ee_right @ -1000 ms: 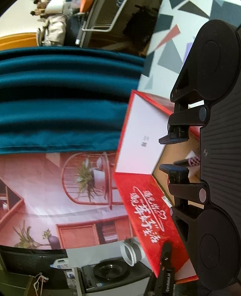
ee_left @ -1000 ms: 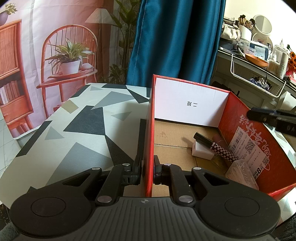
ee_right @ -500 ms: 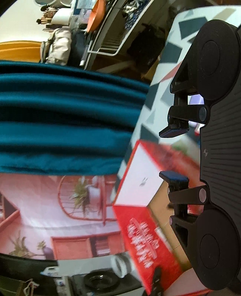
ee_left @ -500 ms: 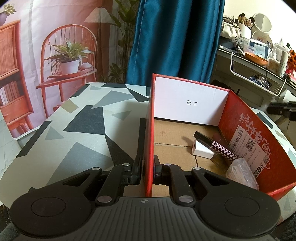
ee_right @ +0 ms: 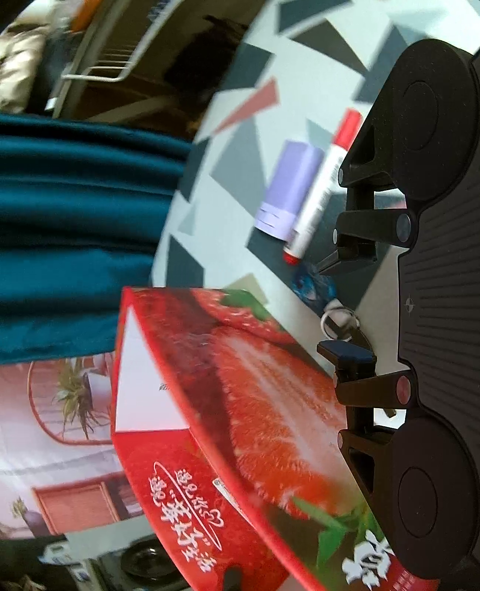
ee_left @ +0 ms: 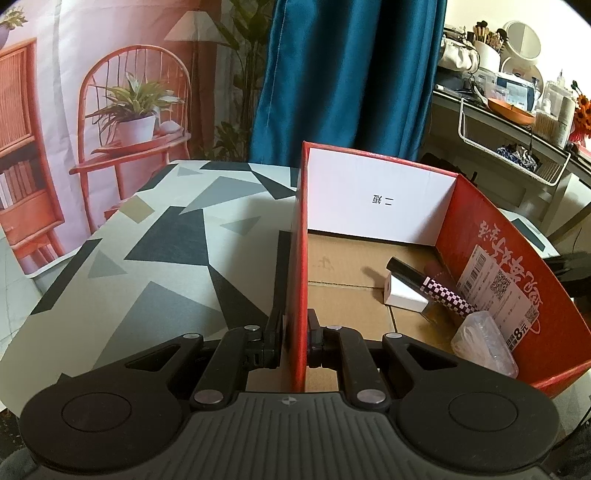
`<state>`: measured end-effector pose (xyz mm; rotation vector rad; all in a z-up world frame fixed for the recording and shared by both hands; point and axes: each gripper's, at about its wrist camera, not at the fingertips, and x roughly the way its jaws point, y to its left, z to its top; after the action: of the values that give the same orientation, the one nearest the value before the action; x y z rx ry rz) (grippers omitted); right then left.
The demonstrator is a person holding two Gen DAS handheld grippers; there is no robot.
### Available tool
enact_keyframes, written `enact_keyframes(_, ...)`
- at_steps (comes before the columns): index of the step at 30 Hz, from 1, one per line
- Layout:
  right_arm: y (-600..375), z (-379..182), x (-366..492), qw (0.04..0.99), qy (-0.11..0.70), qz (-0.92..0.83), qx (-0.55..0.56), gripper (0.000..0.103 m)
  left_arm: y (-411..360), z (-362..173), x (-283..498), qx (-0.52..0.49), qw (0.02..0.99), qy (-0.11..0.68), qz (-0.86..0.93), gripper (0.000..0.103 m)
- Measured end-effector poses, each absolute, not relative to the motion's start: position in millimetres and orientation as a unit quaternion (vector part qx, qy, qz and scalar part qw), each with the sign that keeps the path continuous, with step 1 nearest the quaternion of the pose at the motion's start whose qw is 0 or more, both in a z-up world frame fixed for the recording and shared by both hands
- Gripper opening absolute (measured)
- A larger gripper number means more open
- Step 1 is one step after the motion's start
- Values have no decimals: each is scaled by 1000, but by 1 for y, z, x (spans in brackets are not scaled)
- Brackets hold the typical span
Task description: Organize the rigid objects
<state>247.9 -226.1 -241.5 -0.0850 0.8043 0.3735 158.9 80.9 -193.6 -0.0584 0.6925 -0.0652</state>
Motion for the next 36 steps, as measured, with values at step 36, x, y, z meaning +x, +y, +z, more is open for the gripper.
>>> enact_keyframes(36,-207,-264,217,922,364,122,55,7,82,-196,163,-29,938,342,-38,14)
